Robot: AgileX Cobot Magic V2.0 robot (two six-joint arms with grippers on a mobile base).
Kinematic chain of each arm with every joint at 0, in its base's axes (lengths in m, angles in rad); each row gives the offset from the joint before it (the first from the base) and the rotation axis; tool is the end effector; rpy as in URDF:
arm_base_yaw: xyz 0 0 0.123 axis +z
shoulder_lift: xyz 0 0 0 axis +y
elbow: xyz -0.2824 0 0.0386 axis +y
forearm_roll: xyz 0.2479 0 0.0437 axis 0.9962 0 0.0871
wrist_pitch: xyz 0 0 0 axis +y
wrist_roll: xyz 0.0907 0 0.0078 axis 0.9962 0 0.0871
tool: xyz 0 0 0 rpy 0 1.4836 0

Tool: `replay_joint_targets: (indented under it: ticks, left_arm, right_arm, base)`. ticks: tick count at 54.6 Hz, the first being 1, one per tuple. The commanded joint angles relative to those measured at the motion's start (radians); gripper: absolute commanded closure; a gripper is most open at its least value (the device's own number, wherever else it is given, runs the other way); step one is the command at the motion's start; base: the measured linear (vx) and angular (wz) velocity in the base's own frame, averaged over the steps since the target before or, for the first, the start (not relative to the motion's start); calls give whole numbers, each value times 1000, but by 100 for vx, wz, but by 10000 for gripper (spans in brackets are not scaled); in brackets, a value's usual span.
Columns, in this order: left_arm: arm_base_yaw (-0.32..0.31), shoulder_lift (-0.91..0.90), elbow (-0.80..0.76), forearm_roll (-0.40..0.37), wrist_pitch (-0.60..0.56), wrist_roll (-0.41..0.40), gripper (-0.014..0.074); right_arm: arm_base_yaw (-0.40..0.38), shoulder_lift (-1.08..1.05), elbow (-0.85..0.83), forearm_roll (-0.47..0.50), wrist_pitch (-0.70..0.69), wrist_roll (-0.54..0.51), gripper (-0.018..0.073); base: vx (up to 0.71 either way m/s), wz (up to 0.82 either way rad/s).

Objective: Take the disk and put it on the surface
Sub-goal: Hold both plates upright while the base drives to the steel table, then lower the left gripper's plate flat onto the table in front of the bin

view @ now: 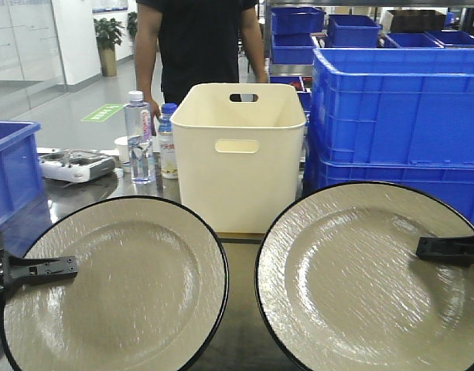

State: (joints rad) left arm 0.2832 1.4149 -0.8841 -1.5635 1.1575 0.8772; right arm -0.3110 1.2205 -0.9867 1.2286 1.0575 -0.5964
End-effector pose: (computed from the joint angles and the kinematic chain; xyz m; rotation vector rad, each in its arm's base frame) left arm 0.2757 -0.0066 0.3040 -0.1877 1.9868 -1.4088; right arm 0.2426 0.0005 0.3537 0.1808 2.1057 1.0885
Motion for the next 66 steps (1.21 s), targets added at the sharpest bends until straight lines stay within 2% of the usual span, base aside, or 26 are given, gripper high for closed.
replay_joint_targets:
  ticks: [1,66]
  left_arm:
    - [0,-39,-29,-143,90,-15,598]
    - [0,-39,-29,-143,90,-15,598]
  right_arm:
    - [-6,-30,-30,131,7,1,568]
    - [-6,-30,-30,131,0,-2,568]
  base:
    - [14,-15]
    - [5,-4]
